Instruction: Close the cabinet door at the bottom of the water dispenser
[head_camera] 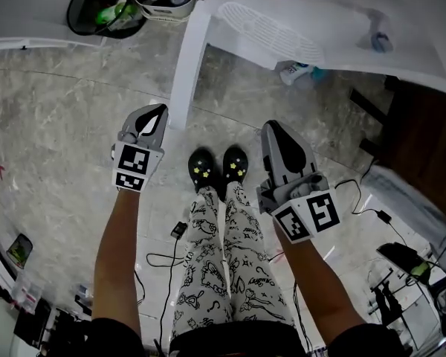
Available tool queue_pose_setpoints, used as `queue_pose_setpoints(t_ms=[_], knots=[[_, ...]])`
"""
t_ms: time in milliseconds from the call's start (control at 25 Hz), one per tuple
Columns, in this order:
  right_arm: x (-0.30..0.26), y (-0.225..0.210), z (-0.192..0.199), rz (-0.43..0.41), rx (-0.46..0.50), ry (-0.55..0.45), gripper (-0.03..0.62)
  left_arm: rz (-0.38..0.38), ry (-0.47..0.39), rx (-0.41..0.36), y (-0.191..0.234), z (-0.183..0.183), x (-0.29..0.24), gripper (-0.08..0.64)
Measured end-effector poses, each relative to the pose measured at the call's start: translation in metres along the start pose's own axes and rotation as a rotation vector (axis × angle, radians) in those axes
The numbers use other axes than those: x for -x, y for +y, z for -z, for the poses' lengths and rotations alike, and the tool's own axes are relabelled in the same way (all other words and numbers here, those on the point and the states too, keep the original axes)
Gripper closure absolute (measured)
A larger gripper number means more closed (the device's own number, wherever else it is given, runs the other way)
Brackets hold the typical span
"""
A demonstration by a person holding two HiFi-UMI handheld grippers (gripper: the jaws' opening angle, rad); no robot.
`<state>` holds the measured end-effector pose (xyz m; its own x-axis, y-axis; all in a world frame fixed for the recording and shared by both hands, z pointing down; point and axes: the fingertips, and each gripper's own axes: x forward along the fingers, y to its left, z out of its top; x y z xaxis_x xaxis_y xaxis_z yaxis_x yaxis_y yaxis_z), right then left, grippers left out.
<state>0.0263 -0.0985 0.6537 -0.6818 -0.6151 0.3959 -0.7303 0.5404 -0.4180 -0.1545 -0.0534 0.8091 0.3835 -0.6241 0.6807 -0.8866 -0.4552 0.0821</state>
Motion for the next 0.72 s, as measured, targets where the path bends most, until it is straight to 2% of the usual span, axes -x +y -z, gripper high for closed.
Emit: queue_pose_setpoints(t_ms=[240, 520, 720], knots=[[0.009, -0.013, -0.008, 0.032, -0.036, 0.0, 0.575, 0.126, -0.05, -0.005, -0.072, -0.04, -0.046, 0.565], [0.022, -0.032, -0.026, 0.078, -0.091, -0.018, 0.575, 0.138, -0.124, 0.13, -0.109, -0.101, -0.111, 0.565], [0.024, -0.031, -0.03, 0.096, -0.118, -0.007, 0.575, 0.177, -0.132, 0.114, -0.122, -0.131, -0.143, 0.561]])
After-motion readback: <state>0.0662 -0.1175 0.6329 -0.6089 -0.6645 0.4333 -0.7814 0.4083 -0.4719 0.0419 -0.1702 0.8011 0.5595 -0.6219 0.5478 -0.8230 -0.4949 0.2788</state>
